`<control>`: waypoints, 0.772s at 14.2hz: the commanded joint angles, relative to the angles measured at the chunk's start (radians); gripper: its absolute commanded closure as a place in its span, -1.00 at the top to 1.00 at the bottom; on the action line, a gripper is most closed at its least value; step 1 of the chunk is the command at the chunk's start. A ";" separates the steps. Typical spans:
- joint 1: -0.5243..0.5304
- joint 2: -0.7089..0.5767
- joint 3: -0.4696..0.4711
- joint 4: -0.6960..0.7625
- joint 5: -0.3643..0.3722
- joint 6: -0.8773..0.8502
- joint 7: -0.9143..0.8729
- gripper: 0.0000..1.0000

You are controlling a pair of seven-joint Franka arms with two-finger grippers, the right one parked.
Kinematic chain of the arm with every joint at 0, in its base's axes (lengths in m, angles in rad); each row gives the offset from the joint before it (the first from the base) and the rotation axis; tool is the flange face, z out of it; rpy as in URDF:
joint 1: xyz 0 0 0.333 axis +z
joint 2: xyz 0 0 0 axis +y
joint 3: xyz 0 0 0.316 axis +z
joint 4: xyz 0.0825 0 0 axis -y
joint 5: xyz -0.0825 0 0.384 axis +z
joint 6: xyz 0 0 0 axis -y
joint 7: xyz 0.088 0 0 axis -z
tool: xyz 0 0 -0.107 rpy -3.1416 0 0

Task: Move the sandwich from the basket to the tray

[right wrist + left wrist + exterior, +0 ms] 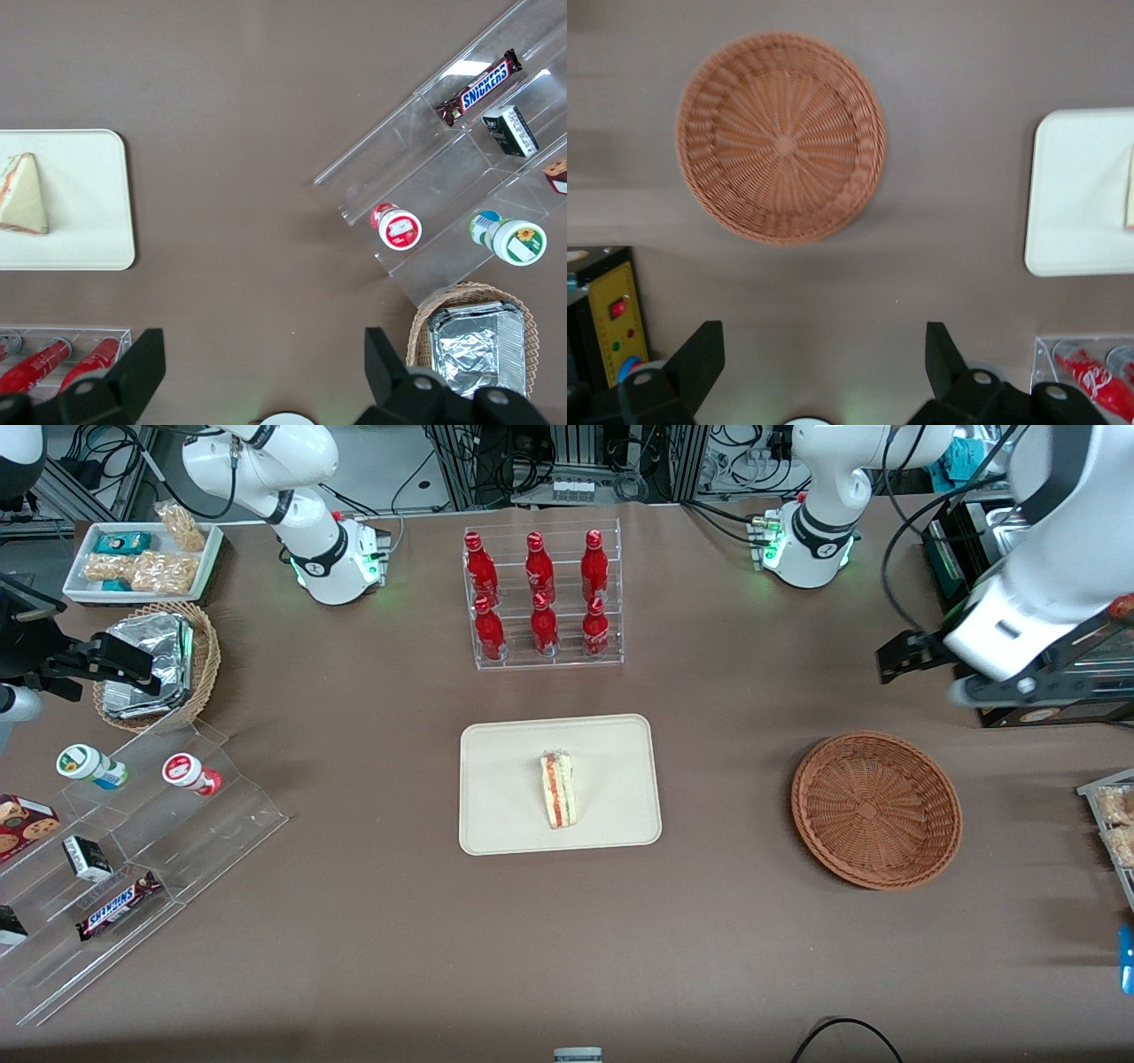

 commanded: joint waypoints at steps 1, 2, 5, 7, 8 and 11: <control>0.066 0.011 -0.019 0.076 0.007 -0.017 0.091 1.00; 0.081 0.008 -0.019 0.082 0.006 -0.023 0.135 1.00; 0.170 0.014 -0.105 0.117 0.007 -0.032 0.154 1.00; 0.171 0.021 -0.108 0.110 0.019 -0.017 0.160 1.00; 0.171 0.052 -0.110 0.116 0.033 0.009 0.153 1.00; 0.157 0.103 -0.107 0.166 0.036 0.036 0.142 1.00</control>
